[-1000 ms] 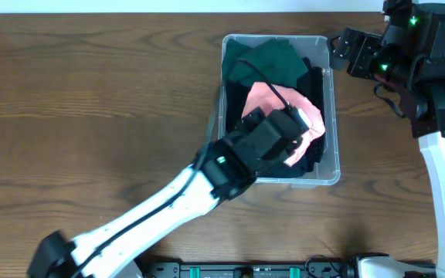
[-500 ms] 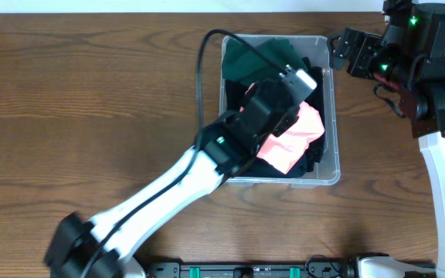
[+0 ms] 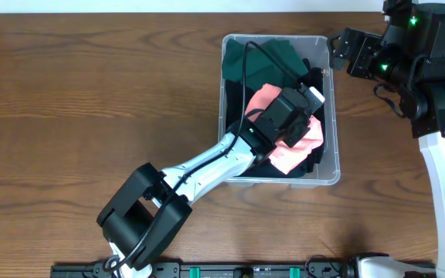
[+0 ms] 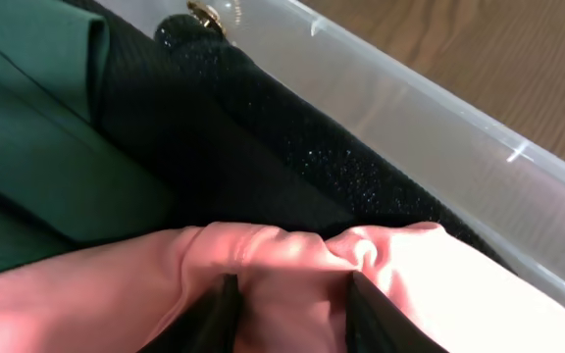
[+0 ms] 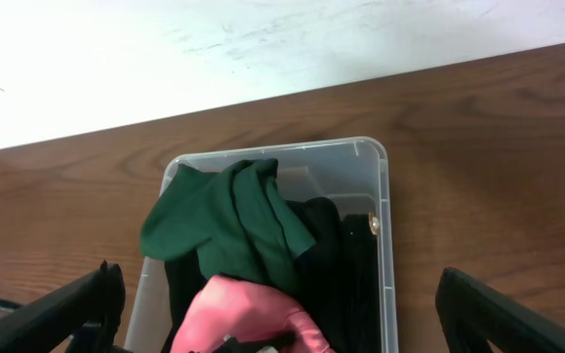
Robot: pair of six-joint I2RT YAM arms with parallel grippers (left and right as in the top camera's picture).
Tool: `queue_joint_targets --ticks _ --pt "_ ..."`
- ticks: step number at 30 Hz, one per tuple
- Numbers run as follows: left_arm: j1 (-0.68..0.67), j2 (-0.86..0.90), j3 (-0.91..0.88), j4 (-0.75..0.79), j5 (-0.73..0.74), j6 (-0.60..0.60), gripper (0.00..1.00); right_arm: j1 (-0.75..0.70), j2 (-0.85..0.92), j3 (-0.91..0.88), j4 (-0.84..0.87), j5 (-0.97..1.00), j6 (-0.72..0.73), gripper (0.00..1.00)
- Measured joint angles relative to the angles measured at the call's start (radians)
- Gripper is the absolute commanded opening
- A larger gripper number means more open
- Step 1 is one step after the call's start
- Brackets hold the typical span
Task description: Pack container
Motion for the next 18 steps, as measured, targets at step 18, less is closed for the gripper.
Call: queue_joint_targets --ticks 18 --pt "0.075 -0.428 -0.020 -0.078 -0.121 -0.055 0.60 0.000 0.000 0.000 0.000 0.000 0.000 0.99"
